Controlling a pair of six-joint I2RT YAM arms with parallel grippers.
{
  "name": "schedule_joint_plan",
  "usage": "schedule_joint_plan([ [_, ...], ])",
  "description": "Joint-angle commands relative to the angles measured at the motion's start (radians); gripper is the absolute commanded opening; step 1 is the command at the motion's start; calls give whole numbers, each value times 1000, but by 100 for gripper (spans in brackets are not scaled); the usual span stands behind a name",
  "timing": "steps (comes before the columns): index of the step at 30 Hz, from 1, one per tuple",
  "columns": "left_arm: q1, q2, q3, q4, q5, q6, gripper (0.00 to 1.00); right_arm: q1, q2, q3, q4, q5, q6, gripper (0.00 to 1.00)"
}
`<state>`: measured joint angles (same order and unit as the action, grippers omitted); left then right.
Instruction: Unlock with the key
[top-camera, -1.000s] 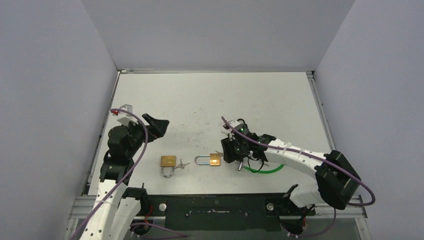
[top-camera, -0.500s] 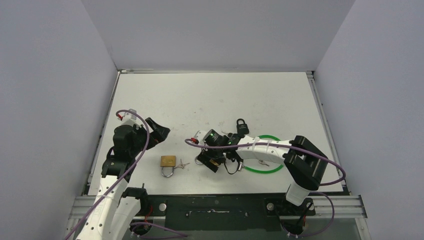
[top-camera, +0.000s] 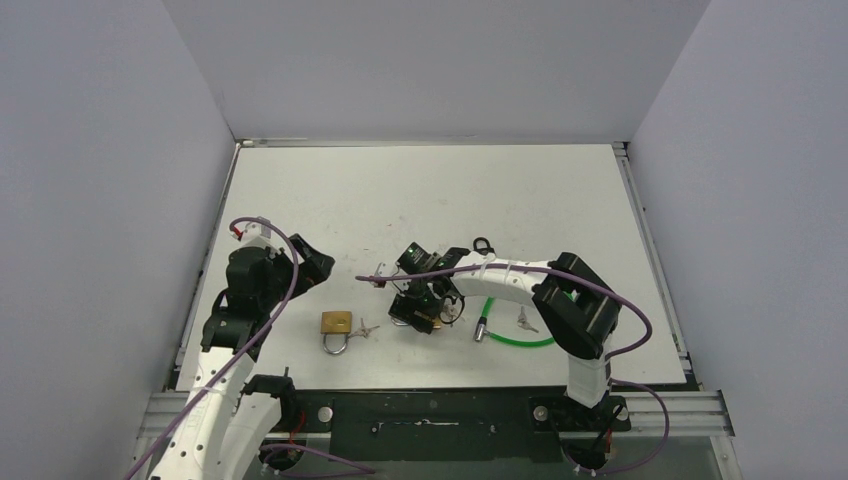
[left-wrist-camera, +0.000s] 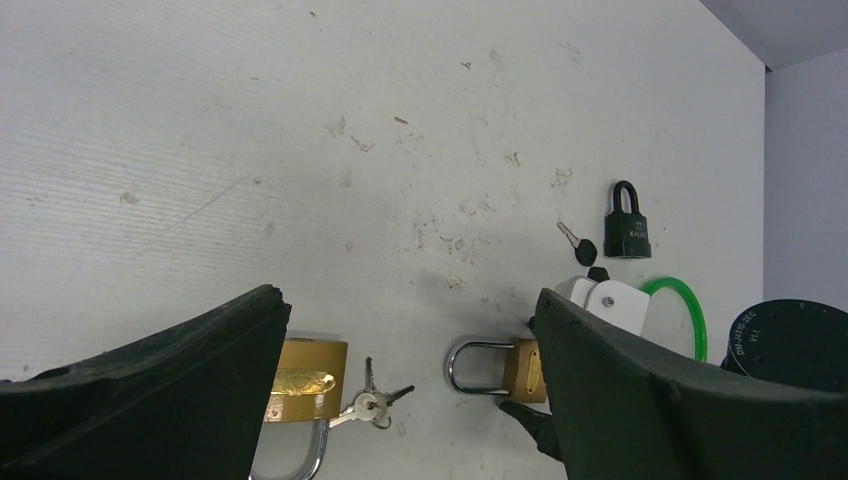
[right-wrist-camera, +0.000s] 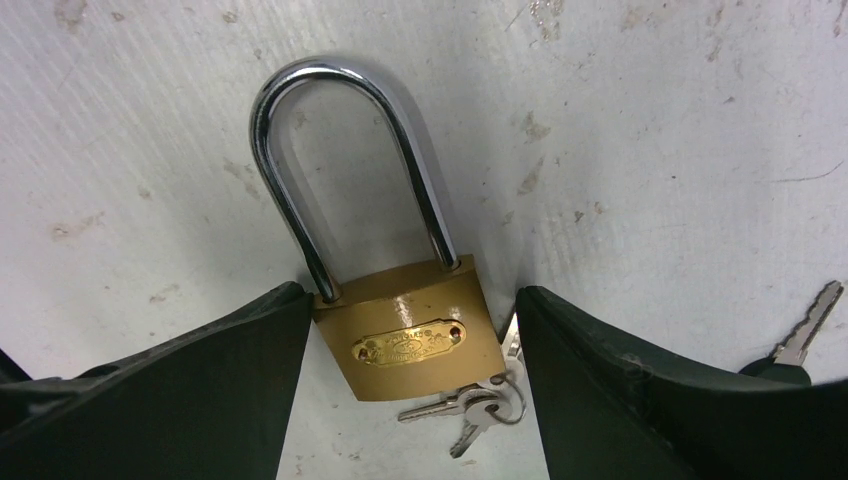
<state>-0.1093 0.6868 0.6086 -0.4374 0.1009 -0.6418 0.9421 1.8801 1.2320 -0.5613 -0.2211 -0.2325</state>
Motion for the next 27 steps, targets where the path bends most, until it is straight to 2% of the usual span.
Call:
schedule_joint_plan([
  [1, 8, -5, 63, -12, -23, 23, 91, -7, 11, 46, -12, 14, -16, 69],
  [8, 8, -15, 63, -18, -28, 20, 91, -25, -10, 5, 172, 100, 196, 55],
  [15, 8, -16, 59, -17, -31, 11, 91, -20, 48, 52, 279, 242, 499, 51],
  [21, 8, -17, 54, -18, -33, 7, 91, -19, 108, 124, 248, 327, 660, 54],
  [27, 8, -15, 55, -20, -36, 8, 91, -17, 87, 166, 210, 350, 699, 76],
])
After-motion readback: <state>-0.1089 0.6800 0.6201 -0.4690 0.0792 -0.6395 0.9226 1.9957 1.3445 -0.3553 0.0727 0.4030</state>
